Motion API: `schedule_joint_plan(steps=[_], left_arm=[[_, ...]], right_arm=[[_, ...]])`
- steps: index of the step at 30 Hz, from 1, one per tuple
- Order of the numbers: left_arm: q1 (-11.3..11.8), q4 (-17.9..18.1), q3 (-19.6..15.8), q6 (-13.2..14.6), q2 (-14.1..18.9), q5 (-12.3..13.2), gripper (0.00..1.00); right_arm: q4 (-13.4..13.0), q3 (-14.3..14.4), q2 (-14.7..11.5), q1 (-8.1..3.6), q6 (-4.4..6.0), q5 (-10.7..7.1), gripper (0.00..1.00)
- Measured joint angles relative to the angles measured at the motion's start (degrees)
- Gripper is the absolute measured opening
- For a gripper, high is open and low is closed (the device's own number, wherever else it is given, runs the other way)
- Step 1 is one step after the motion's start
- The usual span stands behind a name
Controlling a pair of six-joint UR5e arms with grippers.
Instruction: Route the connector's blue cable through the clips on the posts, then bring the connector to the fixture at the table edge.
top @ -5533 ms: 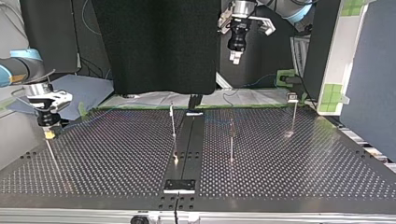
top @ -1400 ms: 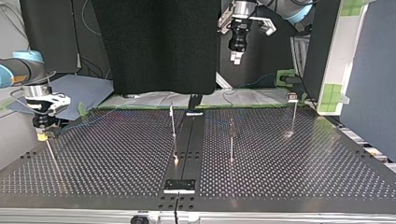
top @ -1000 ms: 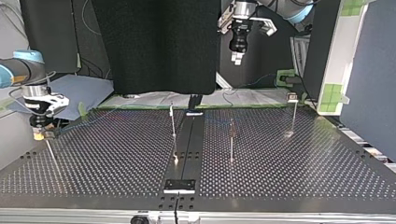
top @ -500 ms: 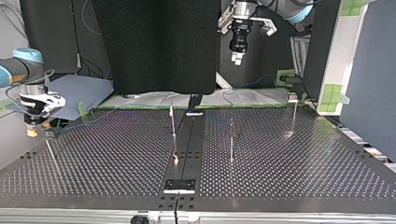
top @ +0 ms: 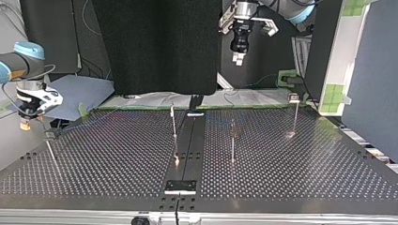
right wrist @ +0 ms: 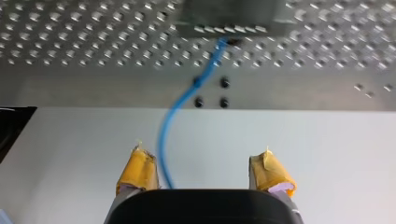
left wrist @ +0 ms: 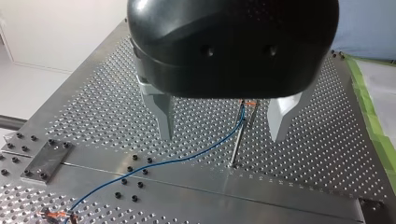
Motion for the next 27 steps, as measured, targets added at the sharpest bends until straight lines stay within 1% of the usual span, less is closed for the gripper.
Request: schedule_joint_plan(steps=[1, 3, 4, 6, 9, 10, 13, 16, 19, 21, 22, 24, 27], left_arm=[[0.0, 0.0, 0.0, 0.0, 0.0, 0.0, 1.00], [0.0, 0.1, 0.0, -0.1, 0.0, 0.0, 1.00], [0.0, 0.1, 0.0, -0.1, 0.0, 0.0, 1.00], [0.0, 0.1, 0.0, -0.1, 0.0, 0.0, 1.00], [0.0, 0.1, 0.0, -0.2, 0.0, 0.0, 1.00], [0.0, 0.1, 0.0, -0.2, 0.0, 0.1, 1.00], [0.0, 0.1, 0.0, -0.3, 0.0, 0.1, 1.00], [0.0, 0.0, 0.0, -0.5, 0.0, 0.1, 1.00], [0.0, -0.1, 0.0, -0.8, 0.0, 0.1, 1.00], [0.0, -0.1, 0.0, -0.8, 0.0, 0.1, 1.00], [0.0, -0.1, 0.0, -0.9, 0.0, 0.1, 1.00], [-0.1, -0.2, 0.0, -0.9, 0.0, 0.1, 1.00], [-0.1, -0.2, 0.0, -0.9, 0.0, 0.1, 1.00]], right_arm=[[-0.5, 0.6, -0.6, 0.16, 0.45, 0.60, 0.98], [-1.4, 1.4, -1.4, 0.48, 0.76, 1.44, 0.98], [-2.0, 2.0, -2.0, 0.75, 0.84, 1.92, 0.98], [-2.9, 3.0, -3.0, 1.38, 0.66, 2.51, 0.98], [-4.5, 4.6, -4.6, 2.77, -0.20, 3.79, 0.98], [-5.2, 5.2, -5.2, 3.37, -0.62, 4.35, 0.98], [-6.2, 6.7, -6.6, 4.77, -1.63, 5.73, 0.98], [-5.9, 8.0, -8.0, 6.12, -2.06, 7.06, 0.98], [-5.5, 9.4, -9.7, 7.77, -2.22, 8.71, 0.98], [-5.3, 9.8, -10.5, 8.66, -2.23, 9.60, 0.98], [-5.2, 10.0, -11.0, 9.29, -2.25, 10.22, 0.98], [-4.9, 10.1, -11.5, 10.18, -2.36, 11.13, 0.98], [-4.2, 10.2, -11.7, 11.64, -2.87, 12.59, 0.98]])
